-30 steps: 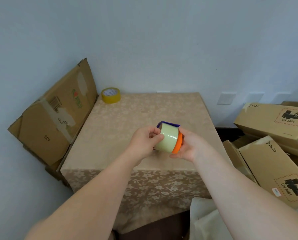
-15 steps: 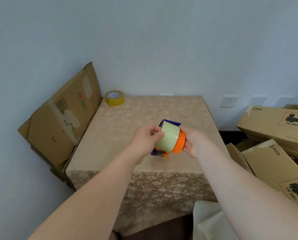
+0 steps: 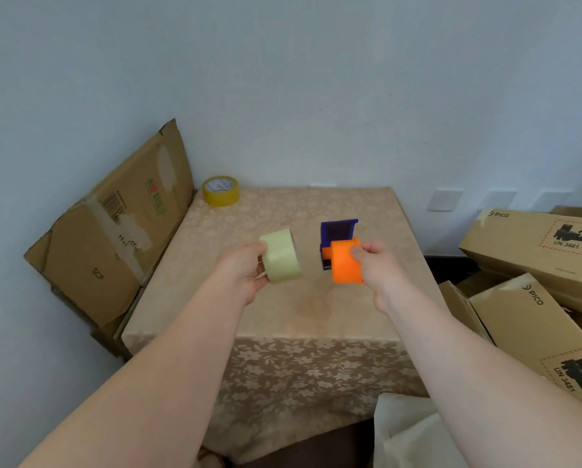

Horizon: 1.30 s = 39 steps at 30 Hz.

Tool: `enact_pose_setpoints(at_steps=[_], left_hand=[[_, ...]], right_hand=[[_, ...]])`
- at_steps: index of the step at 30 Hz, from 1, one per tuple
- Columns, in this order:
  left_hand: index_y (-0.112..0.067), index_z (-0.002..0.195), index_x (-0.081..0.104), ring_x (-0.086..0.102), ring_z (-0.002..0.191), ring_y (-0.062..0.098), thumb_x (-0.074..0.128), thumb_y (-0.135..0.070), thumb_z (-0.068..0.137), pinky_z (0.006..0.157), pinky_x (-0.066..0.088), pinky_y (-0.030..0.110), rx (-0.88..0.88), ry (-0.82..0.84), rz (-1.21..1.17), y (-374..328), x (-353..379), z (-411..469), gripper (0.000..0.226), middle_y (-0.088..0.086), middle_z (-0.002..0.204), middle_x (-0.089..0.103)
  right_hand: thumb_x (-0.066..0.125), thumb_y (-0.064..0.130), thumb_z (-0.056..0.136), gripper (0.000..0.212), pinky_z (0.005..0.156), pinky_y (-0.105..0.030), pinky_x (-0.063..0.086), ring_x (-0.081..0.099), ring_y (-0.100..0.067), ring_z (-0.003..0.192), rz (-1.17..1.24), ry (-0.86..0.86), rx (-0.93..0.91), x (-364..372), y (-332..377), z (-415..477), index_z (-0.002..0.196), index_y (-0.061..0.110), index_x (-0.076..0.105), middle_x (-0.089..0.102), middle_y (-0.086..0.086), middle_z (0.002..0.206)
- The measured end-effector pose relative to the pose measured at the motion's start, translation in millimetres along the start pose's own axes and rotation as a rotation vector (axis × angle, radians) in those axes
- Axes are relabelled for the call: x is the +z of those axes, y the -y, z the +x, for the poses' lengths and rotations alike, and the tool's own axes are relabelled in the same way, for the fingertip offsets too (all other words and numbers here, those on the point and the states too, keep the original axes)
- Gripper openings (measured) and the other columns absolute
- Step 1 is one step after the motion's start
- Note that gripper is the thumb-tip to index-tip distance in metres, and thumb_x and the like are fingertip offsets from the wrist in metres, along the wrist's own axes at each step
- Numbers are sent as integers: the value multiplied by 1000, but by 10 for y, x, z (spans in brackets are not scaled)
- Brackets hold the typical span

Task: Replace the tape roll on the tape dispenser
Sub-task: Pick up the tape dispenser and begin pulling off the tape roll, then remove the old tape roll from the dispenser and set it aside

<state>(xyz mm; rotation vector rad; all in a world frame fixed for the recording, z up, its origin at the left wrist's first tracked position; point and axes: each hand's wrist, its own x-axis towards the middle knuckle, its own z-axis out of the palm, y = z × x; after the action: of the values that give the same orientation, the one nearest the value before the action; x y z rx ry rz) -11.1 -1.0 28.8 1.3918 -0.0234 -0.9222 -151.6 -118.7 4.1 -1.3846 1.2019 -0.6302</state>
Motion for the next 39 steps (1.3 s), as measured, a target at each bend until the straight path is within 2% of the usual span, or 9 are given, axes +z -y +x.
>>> enact_pose_setpoints(at_steps=[6, 16, 20, 23, 25, 28, 30, 34, 39], left_hand=[[-11, 119, 49, 57, 78, 17, 43, -7, 93, 67, 48, 33, 1, 40, -77, -7, -79, 21, 26, 5, 89, 58], [-15, 123, 53, 58, 91, 16, 40, -11, 90, 89, 34, 41, -41, 85, 5, 28, -123, 33, 36, 5, 116, 62], [-16, 118, 56, 58, 92, 17, 40, -5, 87, 96, 39, 46, -27, 123, 56, 52, -114, -13, 36, 3, 104, 62], [-17, 106, 59, 57, 98, 20, 39, -2, 86, 98, 40, 48, -1, 170, 113, 61, -104, -56, 32, 3, 103, 61], [-18, 90, 60, 55, 98, 21, 39, 1, 85, 99, 40, 47, 33, 198, 193, 64, -85, -84, 28, 4, 97, 61], [-18, 81, 58, 52, 94, 20, 43, 5, 81, 100, 37, 44, 98, 247, 352, 83, -55, -121, 28, 3, 87, 59], [-18, 81, 59, 52, 91, 17, 47, 7, 78, 96, 36, 39, 139, 291, 470, 102, -44, -152, 28, 1, 82, 59], [-20, 85, 63, 53, 95, 16, 56, 0, 78, 86, 35, 31, 193, 342, 547, 99, -25, -202, 23, 0, 89, 64], [-23, 89, 65, 55, 95, 17, 63, -13, 81, 91, 37, 36, 268, 297, 452, 64, -18, -191, 12, -3, 88, 64]], right_hand=[[57, 6, 85, 16, 85, -37, 46, 56, -25, 91, -379, -79, -247, -43, -75, 5, 100, 8, 64, 57, -4, 91], [52, 10, 82, 27, 73, -31, 46, 61, -32, 96, -1025, 115, -300, -118, -351, -22, 102, 21, 65, 67, -9, 107], [58, 12, 84, 21, 86, -35, 52, 63, -24, 102, -842, 270, -254, -119, -414, -31, 100, 18, 70, 70, -5, 109], [54, 24, 90, 23, 80, -37, 50, 64, -26, 94, -686, 204, -292, -79, -313, -68, 92, 9, 72, 72, -11, 101], [50, 36, 92, 32, 78, -35, 48, 63, -23, 87, -400, 163, -206, -33, -179, -112, 86, 13, 71, 72, -10, 92], [46, 53, 90, 40, 77, -30, 50, 61, -17, 86, 168, 324, 106, 39, 44, -177, 88, 20, 69, 71, 1, 91], [52, 46, 90, 29, 72, -27, 47, 61, -14, 84, 363, 412, 174, 65, 117, -218, 90, 20, 64, 69, 1, 92], [62, 14, 88, 8, 72, -26, 47, 62, -13, 79, 412, 436, 142, 77, 119, -289, 81, 19, 62, 70, 2, 79], [66, 13, 85, 9, 82, -27, 45, 61, -9, 88, 217, 509, 62, 38, 30, -307, 86, 22, 68, 70, 6, 87]])
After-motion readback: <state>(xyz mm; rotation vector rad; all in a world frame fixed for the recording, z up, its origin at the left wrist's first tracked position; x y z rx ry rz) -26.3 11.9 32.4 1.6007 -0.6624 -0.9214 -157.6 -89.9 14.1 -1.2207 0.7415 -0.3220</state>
